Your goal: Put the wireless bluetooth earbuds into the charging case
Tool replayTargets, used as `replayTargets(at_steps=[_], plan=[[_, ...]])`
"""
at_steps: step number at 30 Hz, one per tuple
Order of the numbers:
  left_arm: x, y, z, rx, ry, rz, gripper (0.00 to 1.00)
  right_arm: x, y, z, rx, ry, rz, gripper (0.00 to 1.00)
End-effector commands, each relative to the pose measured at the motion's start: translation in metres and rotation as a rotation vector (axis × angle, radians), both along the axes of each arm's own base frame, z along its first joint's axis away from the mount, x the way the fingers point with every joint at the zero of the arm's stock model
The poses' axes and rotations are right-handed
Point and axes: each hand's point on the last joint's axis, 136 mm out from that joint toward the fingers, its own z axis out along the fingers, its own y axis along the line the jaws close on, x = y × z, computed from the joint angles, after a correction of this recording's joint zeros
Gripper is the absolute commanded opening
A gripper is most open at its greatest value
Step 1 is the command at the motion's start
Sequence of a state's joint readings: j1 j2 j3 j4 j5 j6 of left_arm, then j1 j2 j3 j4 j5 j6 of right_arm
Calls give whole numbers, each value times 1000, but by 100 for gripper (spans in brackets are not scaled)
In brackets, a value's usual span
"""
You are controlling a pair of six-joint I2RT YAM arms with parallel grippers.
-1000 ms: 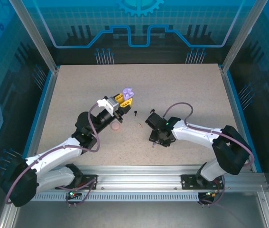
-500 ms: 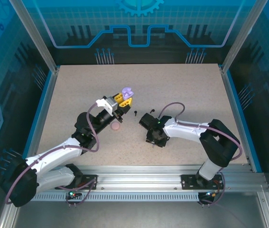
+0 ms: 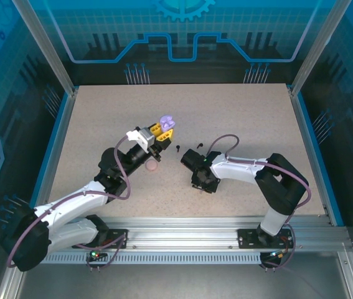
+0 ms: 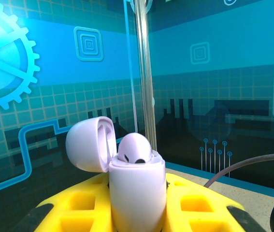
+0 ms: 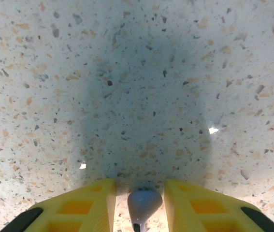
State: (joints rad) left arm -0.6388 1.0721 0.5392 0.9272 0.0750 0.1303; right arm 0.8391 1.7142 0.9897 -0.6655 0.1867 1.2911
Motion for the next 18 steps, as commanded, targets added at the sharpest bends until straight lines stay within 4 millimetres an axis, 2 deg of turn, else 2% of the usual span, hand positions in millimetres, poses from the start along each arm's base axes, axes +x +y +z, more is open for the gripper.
replayTargets(at_steps=[1, 11, 18], plan=[[-7, 5, 14, -45, -45, -1, 0, -4, -6, -6, -47, 10, -2, 31], [-8, 5, 17, -51, -44, -4, 0, -5, -5, -8, -42, 11, 18, 20], [-9, 5, 17, -51, -39, -9, 0, 5, 1, 7, -4, -91, 103, 16]])
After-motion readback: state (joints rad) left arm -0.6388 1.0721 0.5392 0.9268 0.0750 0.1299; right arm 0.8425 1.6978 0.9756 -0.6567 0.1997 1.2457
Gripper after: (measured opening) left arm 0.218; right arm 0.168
